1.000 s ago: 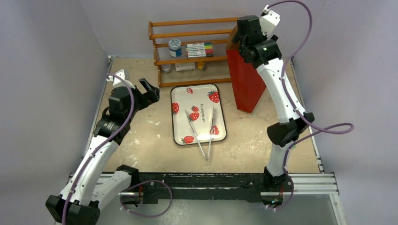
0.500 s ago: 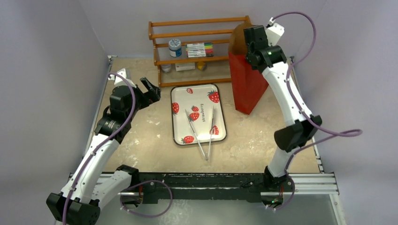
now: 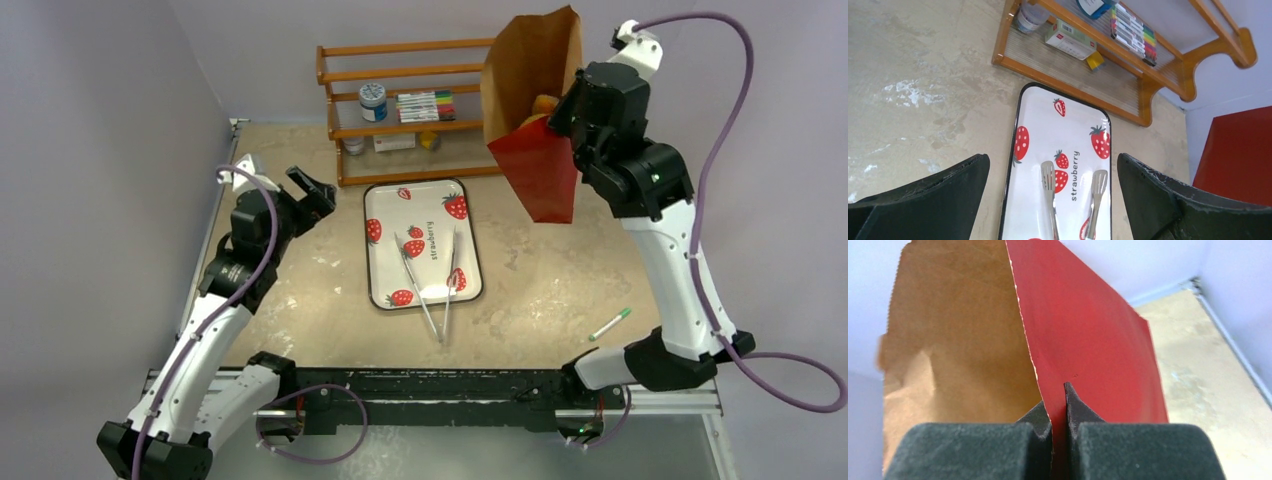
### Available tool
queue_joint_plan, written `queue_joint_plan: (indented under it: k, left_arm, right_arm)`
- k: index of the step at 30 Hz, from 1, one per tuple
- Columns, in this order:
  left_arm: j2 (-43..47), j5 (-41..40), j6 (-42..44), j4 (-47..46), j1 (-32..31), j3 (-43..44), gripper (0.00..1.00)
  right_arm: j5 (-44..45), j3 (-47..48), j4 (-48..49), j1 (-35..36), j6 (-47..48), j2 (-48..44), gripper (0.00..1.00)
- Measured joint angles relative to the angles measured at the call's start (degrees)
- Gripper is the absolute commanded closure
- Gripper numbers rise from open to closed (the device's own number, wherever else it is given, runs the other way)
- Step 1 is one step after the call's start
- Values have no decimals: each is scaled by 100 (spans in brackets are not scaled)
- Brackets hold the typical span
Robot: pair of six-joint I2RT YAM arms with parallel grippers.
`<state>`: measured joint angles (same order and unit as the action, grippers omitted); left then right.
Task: Take the fake bread out of the paper bag
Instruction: Move the paper bag to the center of the board.
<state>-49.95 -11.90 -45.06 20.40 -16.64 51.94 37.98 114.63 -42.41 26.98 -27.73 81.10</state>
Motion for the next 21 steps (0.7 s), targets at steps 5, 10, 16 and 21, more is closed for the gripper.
queue_joint_plan:
  k: [5,10,16,21]
  left_arm:
    - [468,-361,-555,87,0,-136,0]
    - [1239,-1043,-1064,240,0,-122,0]
    - [1711,-2277,-1554,957,0,564,0]
    - [2048,-3329,-1982,1381,0,1075,0]
  right_arm:
    - [-586,522,85,479,188,0,100]
    - [-922,848,203,1342,186,472,100]
    - [-1209,1742,396,2494,164,1897,100]
    - [-1685,1954,828,2929,22,2774,100]
